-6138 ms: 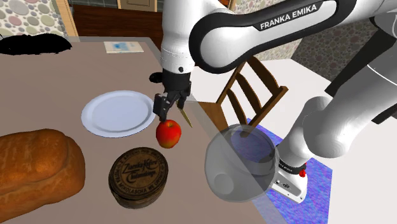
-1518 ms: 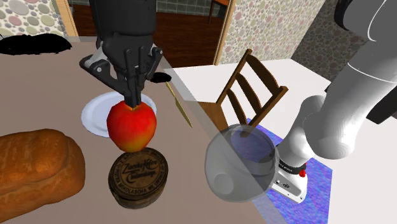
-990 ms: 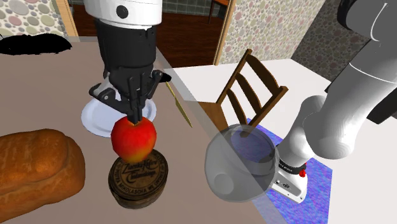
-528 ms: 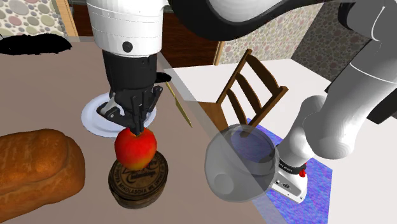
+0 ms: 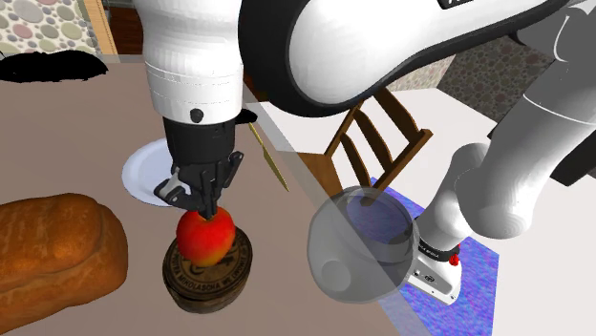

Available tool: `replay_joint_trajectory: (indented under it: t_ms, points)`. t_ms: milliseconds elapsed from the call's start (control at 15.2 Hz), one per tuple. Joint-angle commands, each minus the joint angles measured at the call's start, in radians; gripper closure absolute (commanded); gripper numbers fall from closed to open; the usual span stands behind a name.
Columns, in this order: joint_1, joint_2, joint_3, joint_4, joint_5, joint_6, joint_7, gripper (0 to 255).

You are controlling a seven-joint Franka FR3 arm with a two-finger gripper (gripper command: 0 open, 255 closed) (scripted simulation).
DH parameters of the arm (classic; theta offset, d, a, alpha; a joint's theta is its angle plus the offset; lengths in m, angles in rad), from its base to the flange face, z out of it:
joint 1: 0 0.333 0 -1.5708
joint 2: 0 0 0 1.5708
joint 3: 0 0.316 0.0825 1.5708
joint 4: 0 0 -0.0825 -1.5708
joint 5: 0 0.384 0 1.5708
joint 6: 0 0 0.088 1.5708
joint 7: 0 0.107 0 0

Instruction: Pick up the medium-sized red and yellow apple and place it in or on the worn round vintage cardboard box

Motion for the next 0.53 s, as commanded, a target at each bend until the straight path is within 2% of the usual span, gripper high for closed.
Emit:
replay_joint_trajectory:
  t_ms: [0, 396, 462]
  points:
    - [0.001, 0.005, 0.001, -0.006, -0.003, 0.012, 0.002, 255]
    - [0.001, 0.005, 0.001, -0.006, -0.003, 0.011, 0.002, 255]
    - [0.001, 0.005, 0.001, -0.006, -0.003, 0.011, 0.002, 0]
